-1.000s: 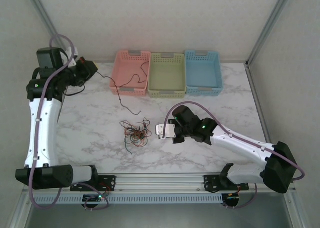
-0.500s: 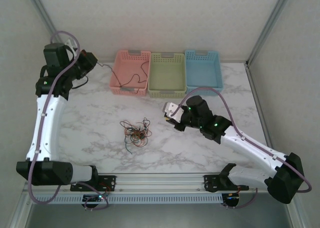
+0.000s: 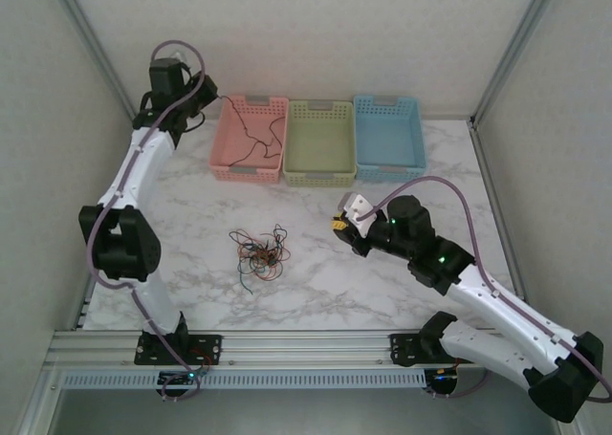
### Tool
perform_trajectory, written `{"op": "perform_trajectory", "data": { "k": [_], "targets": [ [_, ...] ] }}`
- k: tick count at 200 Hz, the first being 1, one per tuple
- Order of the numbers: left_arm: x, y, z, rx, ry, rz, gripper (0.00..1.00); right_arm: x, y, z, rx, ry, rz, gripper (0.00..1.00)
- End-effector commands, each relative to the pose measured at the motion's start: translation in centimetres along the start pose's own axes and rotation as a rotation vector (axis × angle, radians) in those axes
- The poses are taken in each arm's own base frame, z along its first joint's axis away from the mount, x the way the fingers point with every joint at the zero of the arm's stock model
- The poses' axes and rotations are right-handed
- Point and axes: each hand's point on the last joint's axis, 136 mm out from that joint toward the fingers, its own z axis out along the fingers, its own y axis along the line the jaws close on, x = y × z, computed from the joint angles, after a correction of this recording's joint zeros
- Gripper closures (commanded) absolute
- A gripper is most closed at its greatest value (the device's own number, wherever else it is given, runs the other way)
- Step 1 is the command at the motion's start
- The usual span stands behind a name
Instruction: Untangle the cables
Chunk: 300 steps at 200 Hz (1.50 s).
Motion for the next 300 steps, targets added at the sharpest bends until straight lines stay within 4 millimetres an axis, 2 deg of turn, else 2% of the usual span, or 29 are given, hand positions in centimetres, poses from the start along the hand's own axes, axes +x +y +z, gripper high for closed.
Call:
{"op": "perform_trajectory", "data": {
  "k": [1,22,54,84,100,127,150,202,226,263,288,300],
  "targets": [
    [-1.2,-1.2,1.7,0.037,-0.070,0.058,1.00,0.2,0.0,-0.5,0.008,0.001,0.024,0.83],
    [0.5,-1.2,4.5,0.064,-0.061,0.077,1.00,0.2,0.0,-0.4,0.003,0.002,0.026,0.83],
    [5.5,-1.4,8.1,0.062,0.006,0.169,1.00,0.3,0.2,-0.5,-0.004,0.008,0.032,0.83],
    [10.3,0.4,10.8,0.014,0.091,0.203,1.00,0.1,0.1,-1.0,0.007,-0.001,0.031,0.83],
    [12.6,1.1,11.7,-0.009,0.147,0.206,1.00,0.1,0.1,-1.1,0.006,-0.003,0.031,0.83],
    [15.2,2.0,13.1,-0.042,0.214,0.208,1.00,0.3,0.2,-0.8,0.001,0.007,0.033,0.83],
    [18.3,3.8,14.2,-0.091,0.338,0.199,1.00,0.3,0.2,-0.8,-0.001,0.006,0.032,0.83],
    [23.1,6.4,15.4,-0.141,0.500,0.224,1.00,0.3,0.3,-0.9,-0.006,0.011,0.031,0.83],
    [23.2,6.7,15.2,-0.154,0.513,0.241,1.00,0.2,0.3,-1.2,-0.004,0.013,0.029,0.83],
    [20.7,5.0,14.3,-0.143,0.471,0.247,1.00,0.2,0.3,-1.2,-0.004,0.014,0.030,0.83],
    [19.6,4.4,13.6,-0.159,0.477,0.261,0.74,0.1,0.3,-1.5,-0.002,0.011,0.030,0.83],
    [19.0,3.5,13.0,-0.136,0.478,0.260,0.62,0.1,0.3,-1.5,0.002,0.010,0.031,0.83]
  ]
}}
